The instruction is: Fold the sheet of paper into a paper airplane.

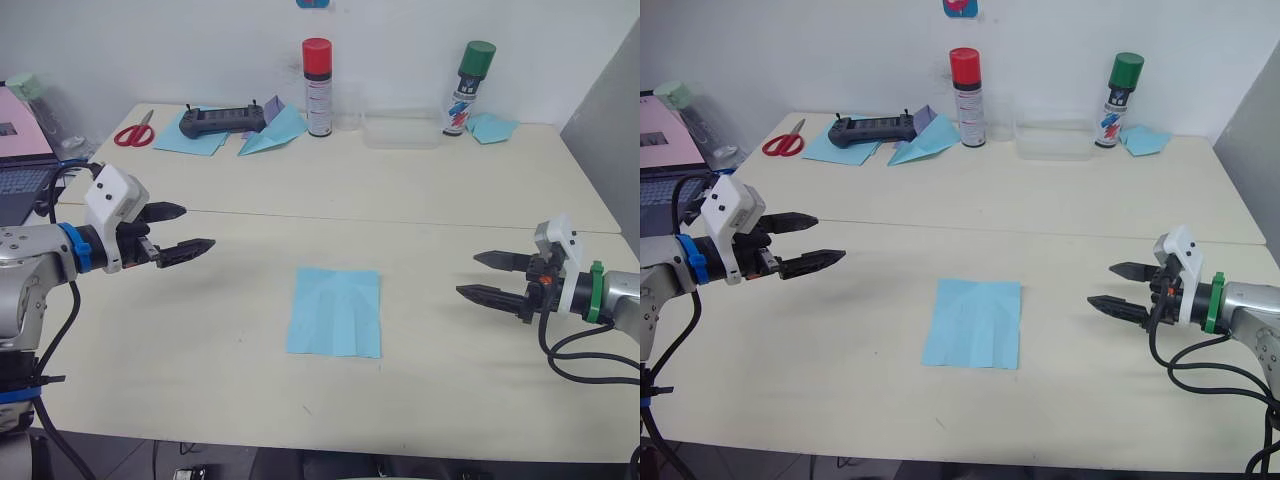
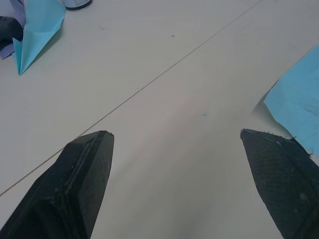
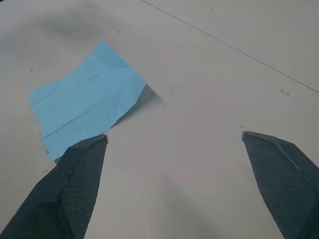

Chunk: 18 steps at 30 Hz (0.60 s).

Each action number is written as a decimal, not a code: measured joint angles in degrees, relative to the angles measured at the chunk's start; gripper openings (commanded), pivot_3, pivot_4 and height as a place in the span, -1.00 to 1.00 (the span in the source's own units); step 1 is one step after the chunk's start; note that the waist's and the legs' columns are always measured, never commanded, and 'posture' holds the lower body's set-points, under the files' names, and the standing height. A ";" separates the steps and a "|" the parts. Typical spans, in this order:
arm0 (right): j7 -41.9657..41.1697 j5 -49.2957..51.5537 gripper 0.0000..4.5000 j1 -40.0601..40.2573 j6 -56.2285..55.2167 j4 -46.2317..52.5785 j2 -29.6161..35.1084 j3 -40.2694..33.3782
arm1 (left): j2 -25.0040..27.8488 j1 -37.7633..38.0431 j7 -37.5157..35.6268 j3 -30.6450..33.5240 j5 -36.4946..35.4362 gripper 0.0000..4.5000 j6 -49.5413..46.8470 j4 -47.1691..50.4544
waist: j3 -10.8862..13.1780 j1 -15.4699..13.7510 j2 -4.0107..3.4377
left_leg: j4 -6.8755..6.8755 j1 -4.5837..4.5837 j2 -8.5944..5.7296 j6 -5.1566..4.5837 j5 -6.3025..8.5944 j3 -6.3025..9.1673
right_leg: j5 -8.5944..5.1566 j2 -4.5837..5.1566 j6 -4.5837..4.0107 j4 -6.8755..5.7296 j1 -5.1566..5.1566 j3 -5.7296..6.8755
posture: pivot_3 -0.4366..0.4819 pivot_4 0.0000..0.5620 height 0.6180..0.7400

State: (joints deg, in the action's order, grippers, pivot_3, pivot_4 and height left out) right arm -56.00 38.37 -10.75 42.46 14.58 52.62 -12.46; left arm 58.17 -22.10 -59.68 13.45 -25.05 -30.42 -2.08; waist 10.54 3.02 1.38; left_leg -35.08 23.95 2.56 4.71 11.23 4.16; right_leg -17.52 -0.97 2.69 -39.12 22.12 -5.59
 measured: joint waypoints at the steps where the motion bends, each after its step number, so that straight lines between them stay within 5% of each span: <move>1: 0.00 0.00 1.00 0.00 0.00 0.00 0.00 0.00 | 0.00 0.00 0.00 0.00 0.00 0.98 0.00 0.00 | 0.00 0.00 0.00 | 0.00 0.00 0.00 0.00 0.00 0.00 | 0.00 0.00 0.00 0.00 0.00 0.00 | -0.05 -0.47 1.00; 18: -2.72 0.16 1.00 1.33 0.66 -0.17 1.48 -1.94 | -0.62 -1.78 -2.72 -0.66 0.55 0.98 1.42 -3.47 | 0.00 0.00 0.00 | -0.01 -0.01 0.00 0.00 0.00 -0.01 | 0.01 0.00 -0.01 -0.02 -0.01 0.00 | -0.05 -0.47 1.00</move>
State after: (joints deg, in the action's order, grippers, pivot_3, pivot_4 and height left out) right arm -58.72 38.53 -9.42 43.12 14.41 54.10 -14.41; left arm 57.55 -23.88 -62.40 12.79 -24.51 -29.01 -5.56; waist 10.54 3.02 1.38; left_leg -35.09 23.94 2.55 4.71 11.23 4.15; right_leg -17.51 -0.98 2.68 -39.14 22.11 -5.59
